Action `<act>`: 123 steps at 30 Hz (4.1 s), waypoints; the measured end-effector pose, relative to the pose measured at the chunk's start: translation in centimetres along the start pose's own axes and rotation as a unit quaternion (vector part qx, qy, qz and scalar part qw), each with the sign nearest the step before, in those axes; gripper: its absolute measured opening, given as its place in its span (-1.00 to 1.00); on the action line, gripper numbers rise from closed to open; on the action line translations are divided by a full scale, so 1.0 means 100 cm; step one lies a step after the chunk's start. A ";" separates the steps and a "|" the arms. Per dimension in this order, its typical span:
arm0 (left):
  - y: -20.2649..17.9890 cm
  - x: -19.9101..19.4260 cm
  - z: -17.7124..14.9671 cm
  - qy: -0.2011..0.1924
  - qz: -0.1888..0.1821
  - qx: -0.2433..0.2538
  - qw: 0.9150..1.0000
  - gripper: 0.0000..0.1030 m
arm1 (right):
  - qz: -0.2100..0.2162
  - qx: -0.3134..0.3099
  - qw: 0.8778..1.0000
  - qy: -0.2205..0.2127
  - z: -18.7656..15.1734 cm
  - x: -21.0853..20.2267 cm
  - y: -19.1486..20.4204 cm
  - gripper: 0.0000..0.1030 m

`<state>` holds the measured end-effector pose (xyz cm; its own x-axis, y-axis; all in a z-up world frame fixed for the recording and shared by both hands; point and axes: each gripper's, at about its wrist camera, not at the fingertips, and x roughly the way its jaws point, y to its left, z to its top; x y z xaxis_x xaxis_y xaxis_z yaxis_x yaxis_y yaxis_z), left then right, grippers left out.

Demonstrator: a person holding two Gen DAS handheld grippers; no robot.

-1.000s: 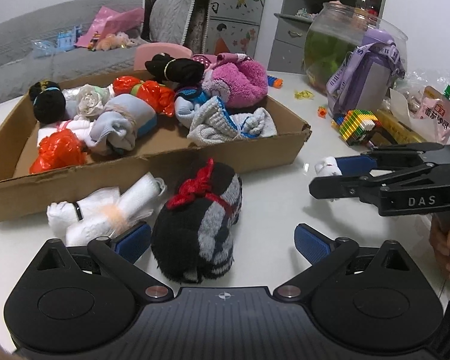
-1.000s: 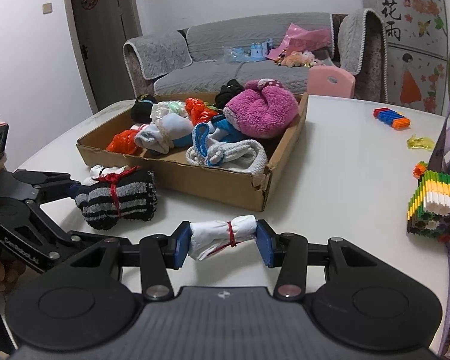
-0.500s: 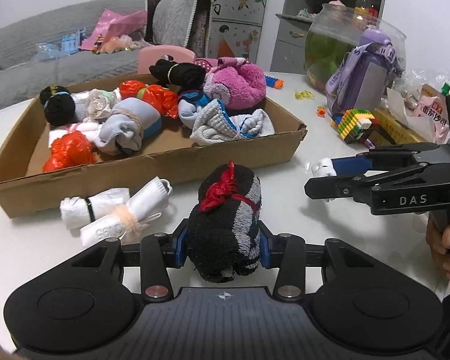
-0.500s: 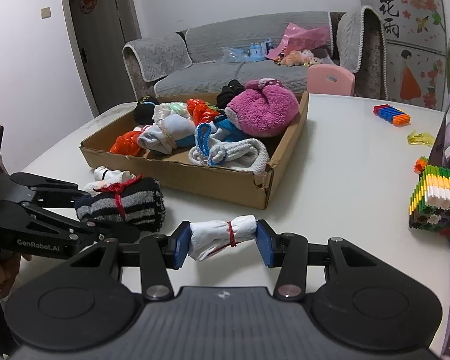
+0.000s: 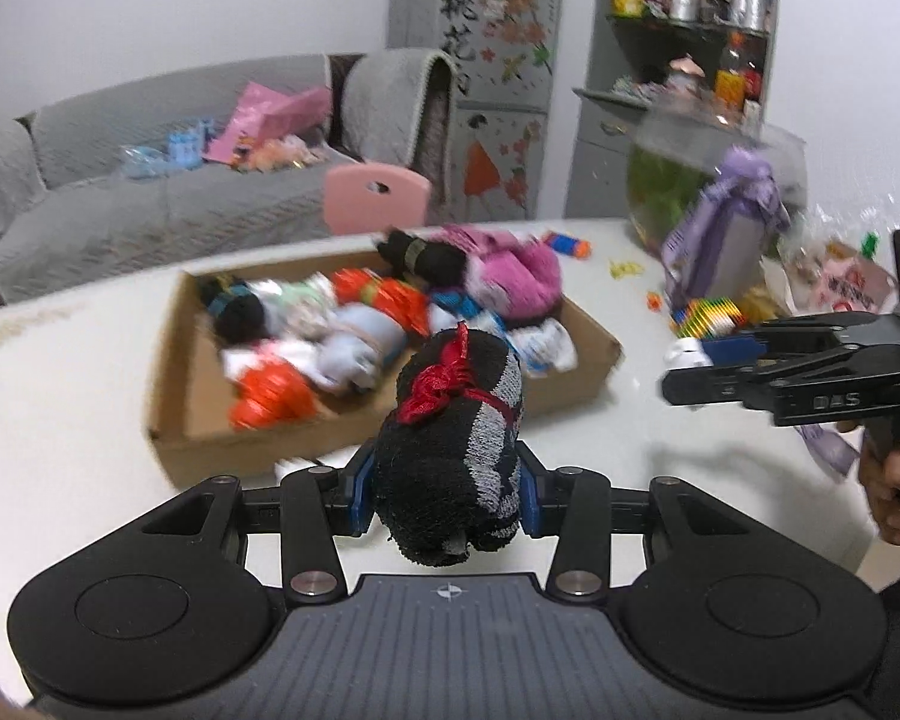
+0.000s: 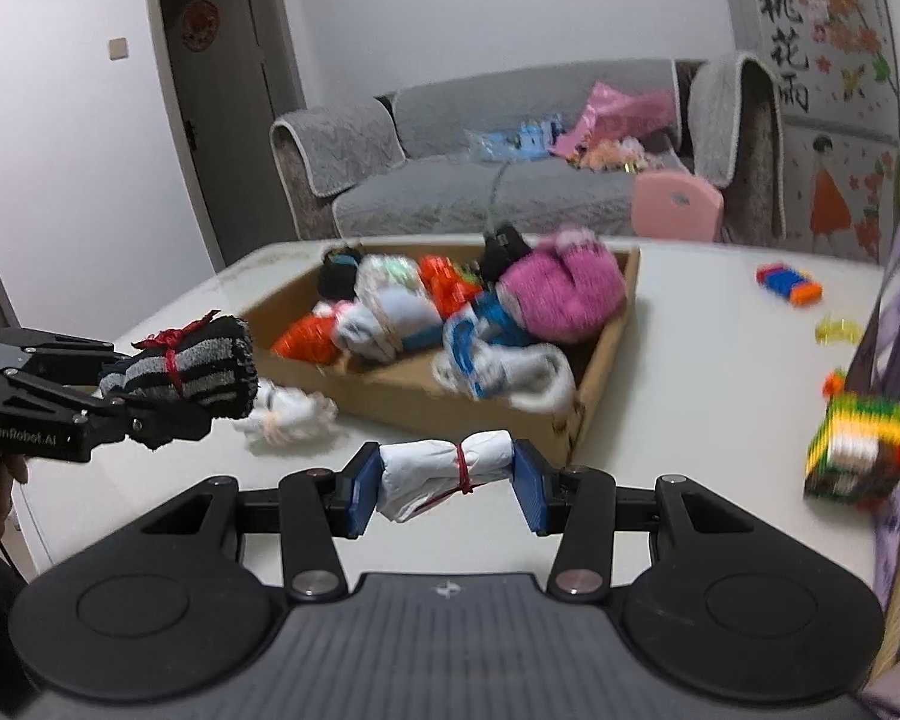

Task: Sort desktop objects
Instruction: 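Carry both socks over the cardboard box, then open both grippers to drop the socks into the box, then move both grippers back to the two white bundles on the table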

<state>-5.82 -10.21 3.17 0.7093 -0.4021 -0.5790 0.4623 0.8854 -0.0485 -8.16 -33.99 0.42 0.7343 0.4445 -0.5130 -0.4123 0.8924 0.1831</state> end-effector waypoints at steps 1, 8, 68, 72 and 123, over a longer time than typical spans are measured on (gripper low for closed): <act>0.004 -0.004 0.004 -0.004 0.005 0.000 1.000 -0.02 | 0.003 -0.002 1.000 -0.004 0.005 -0.003 0.002 -0.17; 0.032 -0.020 0.039 -0.027 0.033 0.002 0.999 -0.02 | 0.007 -0.029 0.999 -0.024 0.043 -0.011 0.012 -0.17; 0.089 0.154 0.095 0.067 0.058 0.021 0.996 0.72 | -0.014 -0.052 0.994 0.093 0.123 0.176 0.012 -0.11; 0.091 0.148 0.095 0.056 0.056 0.017 0.997 0.81 | -0.021 -0.055 0.994 0.087 0.124 0.174 0.014 -0.02; 0.125 0.002 -0.036 0.020 0.068 -0.102 0.992 0.90 | -0.030 -0.086 0.993 0.071 -0.009 0.139 0.129 0.71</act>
<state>-1.82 1.57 -0.54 0.7341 -0.2694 -0.6234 0.2431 0.9614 -0.1293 -3.71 -16.40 -5.12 0.6818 0.3655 -0.6336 -0.4656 0.8850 0.0095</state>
